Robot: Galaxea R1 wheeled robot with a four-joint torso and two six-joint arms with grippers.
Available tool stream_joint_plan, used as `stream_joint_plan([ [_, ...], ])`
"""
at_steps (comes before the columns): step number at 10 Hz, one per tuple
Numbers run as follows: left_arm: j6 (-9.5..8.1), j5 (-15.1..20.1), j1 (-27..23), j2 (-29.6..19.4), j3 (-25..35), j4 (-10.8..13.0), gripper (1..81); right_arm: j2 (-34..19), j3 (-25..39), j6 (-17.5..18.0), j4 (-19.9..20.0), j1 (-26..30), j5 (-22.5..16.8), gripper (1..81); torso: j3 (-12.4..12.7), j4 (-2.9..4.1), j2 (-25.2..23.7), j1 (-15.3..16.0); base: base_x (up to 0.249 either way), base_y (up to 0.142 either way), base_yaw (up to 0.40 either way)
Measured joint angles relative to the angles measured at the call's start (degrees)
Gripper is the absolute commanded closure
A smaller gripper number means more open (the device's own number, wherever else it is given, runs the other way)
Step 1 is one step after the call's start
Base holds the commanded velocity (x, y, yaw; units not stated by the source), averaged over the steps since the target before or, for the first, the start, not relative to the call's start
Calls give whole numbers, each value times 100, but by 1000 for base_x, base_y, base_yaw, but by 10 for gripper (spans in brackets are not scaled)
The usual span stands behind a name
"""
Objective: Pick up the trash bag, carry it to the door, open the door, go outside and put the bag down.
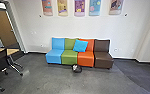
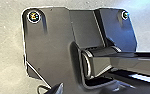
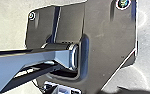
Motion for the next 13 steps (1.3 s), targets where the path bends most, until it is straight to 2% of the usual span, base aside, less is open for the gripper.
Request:
stream_joint_plan([
  [13, -2, 4, 18, 26, -2, -2, 10, 44, -11, 0, -4, -2, 0, 10, 2, 0, -2, -6, 151, 0, 0],
])
